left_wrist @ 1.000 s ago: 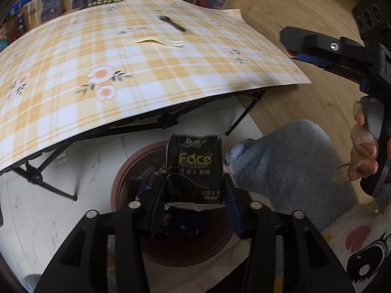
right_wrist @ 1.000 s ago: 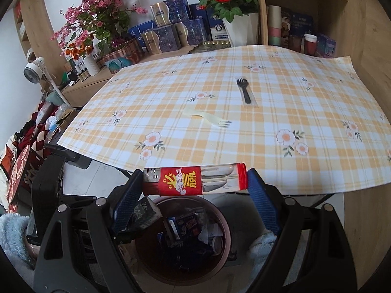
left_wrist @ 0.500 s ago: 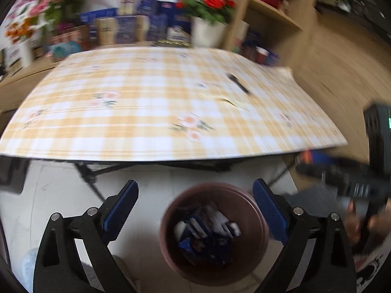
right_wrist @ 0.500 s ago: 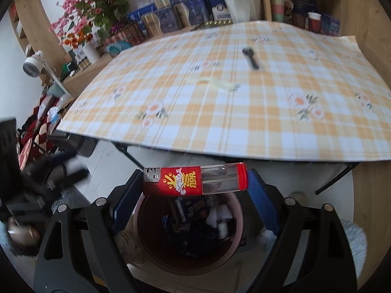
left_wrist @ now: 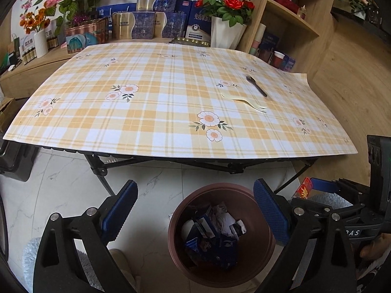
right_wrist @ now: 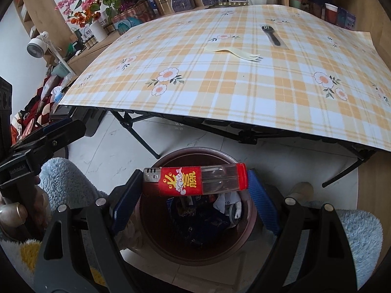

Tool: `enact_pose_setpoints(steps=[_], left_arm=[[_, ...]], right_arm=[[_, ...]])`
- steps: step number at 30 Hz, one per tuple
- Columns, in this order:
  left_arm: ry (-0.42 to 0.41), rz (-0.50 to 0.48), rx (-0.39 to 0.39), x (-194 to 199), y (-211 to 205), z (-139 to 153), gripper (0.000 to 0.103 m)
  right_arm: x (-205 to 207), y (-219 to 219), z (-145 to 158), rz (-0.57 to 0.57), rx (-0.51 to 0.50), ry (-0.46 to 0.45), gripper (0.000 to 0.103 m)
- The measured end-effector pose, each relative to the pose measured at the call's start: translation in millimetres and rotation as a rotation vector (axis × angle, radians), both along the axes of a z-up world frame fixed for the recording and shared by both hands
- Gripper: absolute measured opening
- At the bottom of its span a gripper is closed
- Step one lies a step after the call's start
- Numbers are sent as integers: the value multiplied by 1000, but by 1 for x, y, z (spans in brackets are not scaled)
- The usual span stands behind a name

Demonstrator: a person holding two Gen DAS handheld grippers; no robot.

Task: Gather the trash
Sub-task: 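Carry the tissue pack and tube over the bin and open both grippers to drop them, then move both tools back toward the forks on the table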

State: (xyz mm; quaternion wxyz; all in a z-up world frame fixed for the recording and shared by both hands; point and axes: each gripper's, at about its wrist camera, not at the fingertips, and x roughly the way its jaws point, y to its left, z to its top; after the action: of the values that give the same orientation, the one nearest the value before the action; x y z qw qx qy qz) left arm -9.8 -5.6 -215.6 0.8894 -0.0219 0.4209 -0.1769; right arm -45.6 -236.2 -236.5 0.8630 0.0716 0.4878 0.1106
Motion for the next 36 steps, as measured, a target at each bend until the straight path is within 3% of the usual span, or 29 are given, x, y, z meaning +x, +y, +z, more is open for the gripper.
enact_pose_setpoints(steps=[9,13,18,27,36], left_arm=[[11,20,-4,1,3,-1,93],[13,20,-4,2,3,-1,93],[14,22,-4,2,4,-1,93],[19,-1,-10,6,0,0,93],[134,-75,-121,38,-25,7,93]], right_arm=[[2,3,-1,15,0,6,84],[1,2,2,16,8,-8,95],[3,-3,8,-10,7,-31,97],[11,-31,53,-100,-106,-225,97],[35,-66,75,-156,-172,-276,97]])
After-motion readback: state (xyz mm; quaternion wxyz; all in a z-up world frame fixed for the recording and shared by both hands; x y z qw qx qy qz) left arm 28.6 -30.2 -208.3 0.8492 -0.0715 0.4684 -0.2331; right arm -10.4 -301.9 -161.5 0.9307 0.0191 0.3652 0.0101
